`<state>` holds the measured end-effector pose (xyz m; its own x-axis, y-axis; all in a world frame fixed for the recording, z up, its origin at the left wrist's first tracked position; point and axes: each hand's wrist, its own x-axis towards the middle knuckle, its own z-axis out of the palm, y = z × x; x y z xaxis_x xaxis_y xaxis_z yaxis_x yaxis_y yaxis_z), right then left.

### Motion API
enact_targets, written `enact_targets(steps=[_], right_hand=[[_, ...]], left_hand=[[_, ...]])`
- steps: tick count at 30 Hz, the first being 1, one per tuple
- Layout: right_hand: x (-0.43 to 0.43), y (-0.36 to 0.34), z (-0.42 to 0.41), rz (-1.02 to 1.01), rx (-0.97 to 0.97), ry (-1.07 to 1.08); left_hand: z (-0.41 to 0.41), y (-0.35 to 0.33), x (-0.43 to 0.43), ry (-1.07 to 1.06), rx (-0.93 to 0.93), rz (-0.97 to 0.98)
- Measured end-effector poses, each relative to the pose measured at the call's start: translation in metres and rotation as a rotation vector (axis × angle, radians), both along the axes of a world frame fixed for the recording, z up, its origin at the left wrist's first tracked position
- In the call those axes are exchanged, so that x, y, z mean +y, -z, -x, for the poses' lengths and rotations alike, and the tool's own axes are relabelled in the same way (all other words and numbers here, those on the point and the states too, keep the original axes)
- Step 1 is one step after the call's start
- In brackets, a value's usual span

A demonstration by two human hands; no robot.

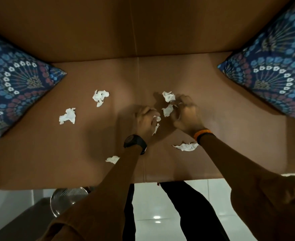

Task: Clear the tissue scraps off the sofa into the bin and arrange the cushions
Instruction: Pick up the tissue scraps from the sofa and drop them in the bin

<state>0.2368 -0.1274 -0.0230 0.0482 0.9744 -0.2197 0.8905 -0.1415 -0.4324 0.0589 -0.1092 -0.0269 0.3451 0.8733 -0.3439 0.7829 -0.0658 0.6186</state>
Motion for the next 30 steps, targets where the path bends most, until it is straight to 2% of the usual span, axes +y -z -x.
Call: enact_targets(steps=[3,9,14,16,21,24,26,30], right_hand=[[-0.016,0.008,0.005,0.004,-0.032,-0.109],[-0.040,0.026,0.024,0.058,-0.076,-0.028],[-0.074,0.011,0.073,-0.014,0.030,0.025],[-0.091,0.003,0.109,-0.044,0.094,0.022],[-0.145,0.001,0.242,-0.021,0.262,-0.030],[-0.186,0.016,0.335,0.033,0.290,-0.247],[-0.207,0.030,0.385,0.097,0.335,-0.331],[-0.233,0.073,0.468,0.202,0.288,-0.439]], left_hand=[[0.001,0.012,-0.025,0.015,0.161,-0.037],[0.004,0.032,-0.055,-0.074,0.073,0.020],[0.033,0.018,-0.077,-0.202,0.047,0.007],[0.063,0.007,-0.095,-0.269,0.000,-0.007],[0.189,-0.010,-0.171,-0.590,-0.116,-0.051],[0.281,0.004,-0.225,-0.737,-0.029,-0.030],[0.333,0.022,-0.251,-0.792,0.069,0.061],[0.405,0.072,-0.288,-0.824,0.068,0.174]])
